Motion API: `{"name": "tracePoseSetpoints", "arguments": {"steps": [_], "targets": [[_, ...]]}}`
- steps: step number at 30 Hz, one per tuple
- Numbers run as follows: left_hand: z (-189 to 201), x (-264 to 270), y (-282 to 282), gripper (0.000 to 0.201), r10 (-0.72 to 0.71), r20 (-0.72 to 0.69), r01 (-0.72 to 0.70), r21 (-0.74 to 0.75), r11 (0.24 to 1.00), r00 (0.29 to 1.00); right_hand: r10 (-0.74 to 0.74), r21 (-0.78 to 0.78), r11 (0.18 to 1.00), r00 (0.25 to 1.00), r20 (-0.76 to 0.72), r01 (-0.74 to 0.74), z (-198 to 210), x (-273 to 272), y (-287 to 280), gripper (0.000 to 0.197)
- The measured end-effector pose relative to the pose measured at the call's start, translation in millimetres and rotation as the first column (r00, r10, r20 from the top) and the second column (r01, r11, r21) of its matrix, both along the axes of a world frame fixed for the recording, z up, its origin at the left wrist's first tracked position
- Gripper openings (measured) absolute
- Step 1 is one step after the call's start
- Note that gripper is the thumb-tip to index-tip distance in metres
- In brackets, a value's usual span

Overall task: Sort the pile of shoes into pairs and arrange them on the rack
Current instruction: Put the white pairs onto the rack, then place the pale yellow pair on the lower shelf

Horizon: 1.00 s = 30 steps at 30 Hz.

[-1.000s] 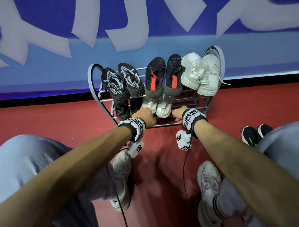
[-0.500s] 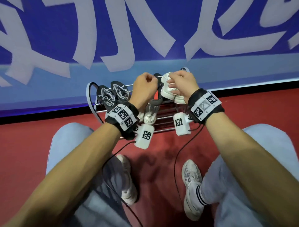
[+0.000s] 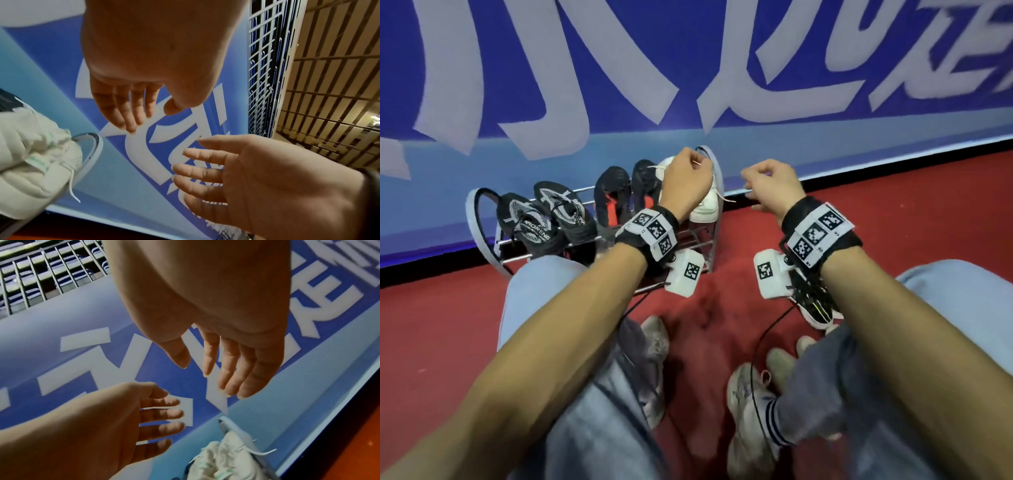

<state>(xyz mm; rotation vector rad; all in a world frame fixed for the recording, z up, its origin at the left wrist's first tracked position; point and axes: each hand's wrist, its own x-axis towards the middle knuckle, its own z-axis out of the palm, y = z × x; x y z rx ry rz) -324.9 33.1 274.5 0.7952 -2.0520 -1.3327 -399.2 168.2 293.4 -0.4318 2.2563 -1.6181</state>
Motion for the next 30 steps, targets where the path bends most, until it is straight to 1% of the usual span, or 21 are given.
{"name": "tracePoseSetpoints", "arguments": {"steps": [2, 5, 7, 9, 11, 13, 14, 15, 18, 20, 22, 24, 25, 26, 28, 29, 30], "targets": [[-9, -19, 13, 0.015, -0.060, 0.036, 0.059, 0.022, 0.998, 0.998, -0.050, 0.042, 0.998, 0.999, -0.011, 0.050, -1, -14, 18, 0.011], [-21, -54, 34, 0.017, -0.092, 0.106, 0.090, 0.028, 0.996, 0.990, -0.124, 0.060, 0.990, 0.992, -0.038, 0.126, -1, -35, 44, 0.010], [-36, -73, 53, 0.017, -0.124, 0.158, 0.119, 0.046, 0.992, 0.980, -0.152, 0.065, 0.986, 0.988, -0.021, 0.153, -11, -48, 68, 0.006], [-55, -86, 79, 0.015, -0.159, 0.207, 0.152, 0.049, 0.987, 0.965, -0.192, 0.093, 0.977, 0.981, 0.013, 0.190, -35, -63, 95, 0.005], [-84, -93, 109, 0.014, -0.202, 0.275, 0.192, 0.061, 0.979, 0.940, -0.223, 0.182, 0.960, 0.974, 0.040, 0.212, -66, -81, 123, 0.006], [-121, -94, 138, 0.014, -0.258, 0.380, 0.254, 0.063, 0.965, 0.888, -0.264, 0.297, 0.926, 0.962, 0.073, 0.232, -101, -93, 151, 0.008], [-140, -93, 149, 0.019, -0.273, 0.437, 0.277, 0.054, 0.959, 0.857, -0.280, 0.344, 0.910, 0.955, 0.095, 0.233, -122, -99, 166, 0.008], [-160, -92, 157, 0.025, -0.287, 0.496, 0.308, 0.042, 0.950, 0.819, -0.292, 0.386, 0.895, 0.947, 0.130, 0.223, -144, -103, 180, 0.010], [-211, -87, 169, 0.041, -0.321, 0.668, 0.413, 0.021, 0.910, 0.672, -0.295, 0.486, 0.861, 0.925, 0.240, 0.148, -215, -106, 226, 0.015], [-240, -84, 171, 0.046, -0.327, 0.752, 0.475, 0.021, 0.880, 0.573, -0.284, 0.584, 0.808, 0.920, 0.270, 0.078, -260, -100, 259, 0.013], [-267, -81, 171, 0.051, -0.329, 0.795, 0.487, 0.049, 0.872, 0.510, -0.282, 0.649, 0.761, 0.903, 0.323, 0.005, -301, -89, 291, 0.015], [-290, -76, 176, 0.053, -0.341, 0.812, 0.448, 0.111, 0.887, 0.474, -0.287, 0.704, 0.708, 0.888, 0.360, -0.057, -340, -79, 317, 0.027], [-307, -72, 180, 0.051, -0.354, 0.806, 0.417, 0.148, 0.897, 0.474, -0.267, 0.728, 0.677, 0.886, 0.380, -0.108, -354, -72, 325, 0.036], [-318, -65, 187, 0.046, -0.384, 0.804, 0.402, 0.199, 0.894, 0.454, -0.234, 0.739, 0.651, 0.882, 0.410, -0.171, -367, -67, 331, 0.043], [-354, -50, 204, 0.036, -0.501, 0.759, 0.411, 0.336, 0.848, 0.414, -0.233, 0.744, 0.627, 0.856, 0.461, -0.230, -383, -62, 334, 0.046], [-374, -40, 213, 0.036, -0.553, 0.729, 0.415, 0.393, 0.821, 0.403, -0.253, 0.757, 0.611, 0.849, 0.464, -0.231, -389, -60, 334, 0.047], [-384, -30, 223, 0.039, -0.578, 0.710, 0.399, 0.432, 0.809, 0.402, -0.255, 0.764, 0.602, 0.850, 0.460, -0.233, -398, -62, 335, 0.049]]}}
